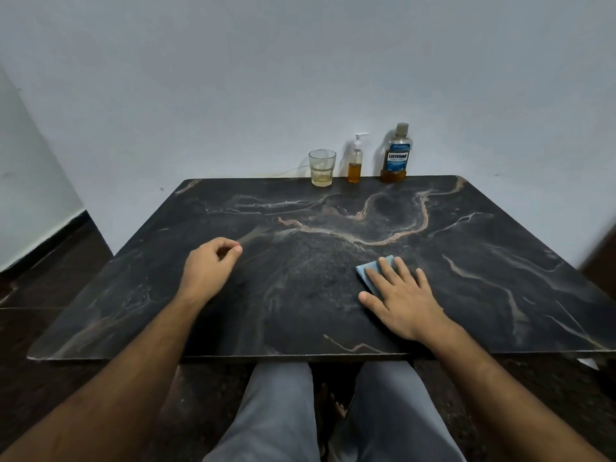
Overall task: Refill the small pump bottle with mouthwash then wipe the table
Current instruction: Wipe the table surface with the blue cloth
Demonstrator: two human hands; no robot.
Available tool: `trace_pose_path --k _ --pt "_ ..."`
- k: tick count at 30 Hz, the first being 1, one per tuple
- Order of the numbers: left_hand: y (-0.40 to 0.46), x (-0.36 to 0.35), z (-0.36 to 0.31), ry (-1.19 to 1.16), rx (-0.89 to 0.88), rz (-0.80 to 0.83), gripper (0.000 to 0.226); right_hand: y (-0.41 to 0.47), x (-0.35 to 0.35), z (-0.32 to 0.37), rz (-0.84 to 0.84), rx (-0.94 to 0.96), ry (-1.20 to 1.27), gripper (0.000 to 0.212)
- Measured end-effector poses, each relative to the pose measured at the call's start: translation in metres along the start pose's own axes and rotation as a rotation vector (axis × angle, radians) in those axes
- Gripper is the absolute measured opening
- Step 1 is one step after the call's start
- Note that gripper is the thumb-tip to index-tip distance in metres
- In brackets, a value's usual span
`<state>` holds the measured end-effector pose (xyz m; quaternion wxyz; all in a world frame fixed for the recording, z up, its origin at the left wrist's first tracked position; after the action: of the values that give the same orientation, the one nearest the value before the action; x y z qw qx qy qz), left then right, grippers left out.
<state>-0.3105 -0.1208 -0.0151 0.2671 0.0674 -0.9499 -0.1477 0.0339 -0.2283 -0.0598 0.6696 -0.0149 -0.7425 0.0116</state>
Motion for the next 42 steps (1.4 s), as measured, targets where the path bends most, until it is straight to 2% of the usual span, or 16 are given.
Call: trace_pose_path --k 5,9,14,24,31,34,37,42 --pt "0.004 0.022 0.029 0.188 -0.006 0.019 0.028 0.01 -0.004 -0.003 0.004 -0.04 -0.01 0.065" --pt "0.011 0.021 0.051 0.343 0.038 0.127 0.048 0.028 -0.003 -0.005 0.014 -0.078 0.031 0.07" --pt "0.014 0.01 0.063 0.534 0.068 0.201 0.062 0.063 0.001 0.001 0.026 -0.097 0.029 0.065" --pt "0.017 0.007 0.068 0.608 0.091 0.212 0.065 0.109 0.009 0.041 0.066 -0.049 0.034 0.07" --pt "0.017 0.006 0.069 0.598 0.113 0.216 0.062 0.054 0.014 0.103 0.008 0.194 -0.001 0.071" --pt "0.017 0.007 0.071 0.604 0.113 0.224 0.061 0.021 0.015 0.105 -0.034 0.28 -0.031 0.077" --pt "0.019 0.006 0.075 0.62 0.118 0.236 0.059 0.024 0.008 0.081 -0.017 0.249 -0.067 0.074" --pt "0.02 0.005 0.074 0.641 0.105 0.247 0.056 0.092 0.005 0.037 0.028 0.033 -0.018 0.067"
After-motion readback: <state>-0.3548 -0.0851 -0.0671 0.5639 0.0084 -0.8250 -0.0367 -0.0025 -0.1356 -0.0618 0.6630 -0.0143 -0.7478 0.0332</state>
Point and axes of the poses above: each hand's wrist, its own y-axis towards the middle knuckle, its own x-axis out of the back of the hand, z = x × y, the point moved 9 cm from there along y, towards the middle knuckle, and after that the axes turned 11 degrees about -y, right-handed, at the moved point
